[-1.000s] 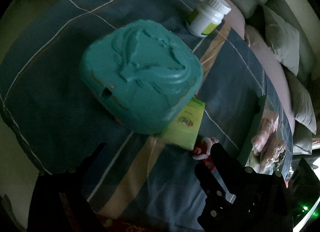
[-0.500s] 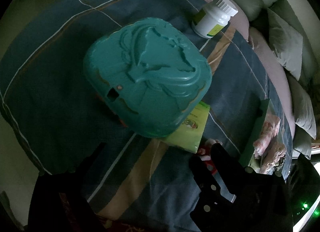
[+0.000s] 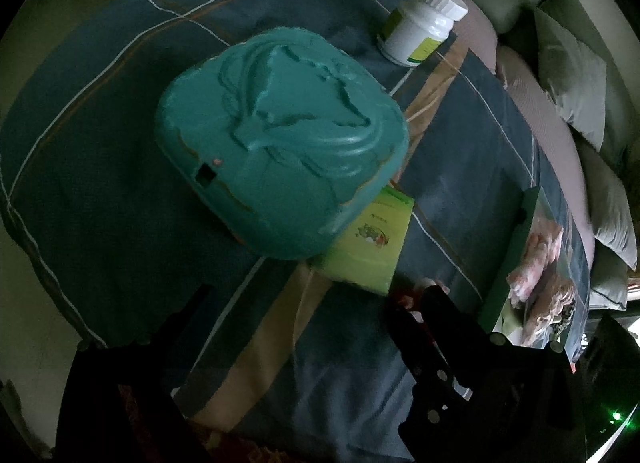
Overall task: Organize soft objects
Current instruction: 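Close the right gripper on the red-pink hair clip while the left gripper reaches the green tissue pack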
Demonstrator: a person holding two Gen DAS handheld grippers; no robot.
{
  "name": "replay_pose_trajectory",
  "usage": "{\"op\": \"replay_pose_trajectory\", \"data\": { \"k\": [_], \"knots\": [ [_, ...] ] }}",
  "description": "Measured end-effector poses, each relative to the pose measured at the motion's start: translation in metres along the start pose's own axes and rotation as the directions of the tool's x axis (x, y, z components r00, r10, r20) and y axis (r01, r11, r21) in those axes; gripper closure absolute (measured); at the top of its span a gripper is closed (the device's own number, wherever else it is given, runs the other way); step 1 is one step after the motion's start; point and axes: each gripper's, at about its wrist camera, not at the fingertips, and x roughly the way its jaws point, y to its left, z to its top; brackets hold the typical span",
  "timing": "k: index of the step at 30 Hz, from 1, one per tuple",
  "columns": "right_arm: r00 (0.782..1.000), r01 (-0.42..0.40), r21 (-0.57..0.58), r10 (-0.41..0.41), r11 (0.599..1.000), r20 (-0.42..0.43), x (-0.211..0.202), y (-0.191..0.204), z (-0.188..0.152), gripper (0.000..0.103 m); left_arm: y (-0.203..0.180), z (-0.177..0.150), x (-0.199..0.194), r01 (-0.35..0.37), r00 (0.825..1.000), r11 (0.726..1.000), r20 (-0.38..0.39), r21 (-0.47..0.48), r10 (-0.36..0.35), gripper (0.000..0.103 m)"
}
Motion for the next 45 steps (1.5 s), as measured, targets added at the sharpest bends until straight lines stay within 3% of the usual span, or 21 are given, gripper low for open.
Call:
{"op": "replay_pose_trajectory", "data": {
  "k": [14,18,23,45],
  "knots": [
    [0.997,0.019,0.089,-0.026,0.996,0.077,-0.053,-0.023,-0.012,0.052,-0.029,-0.010,-0.003,-0.020,1.000,0.996,0.011,0.085,0.019,0.005],
    [0.994,0.027,0.112,-0.039,0.993,0.102,-0.067,-0.034,-0.013,0.052,-0.034,-0.009,-0.001,-0.022,1.000,0.995,0.010,0.098,0.021,0.022],
    [0.989,0.039,0.117,-0.055,0.992,0.138,-0.083,-0.042,-0.012,0.052,-0.038,-0.007,0.004,-0.041,0.999,0.993,0.023,0.110,0.038,0.022],
    [0.990,-0.002,0.164,-0.022,0.987,0.141,-0.080,-0.059,-0.012,0.052,-0.047,0.003,0.025,-0.092,0.993,0.987,0.084,0.133,0.081,0.025]
  ]
}}
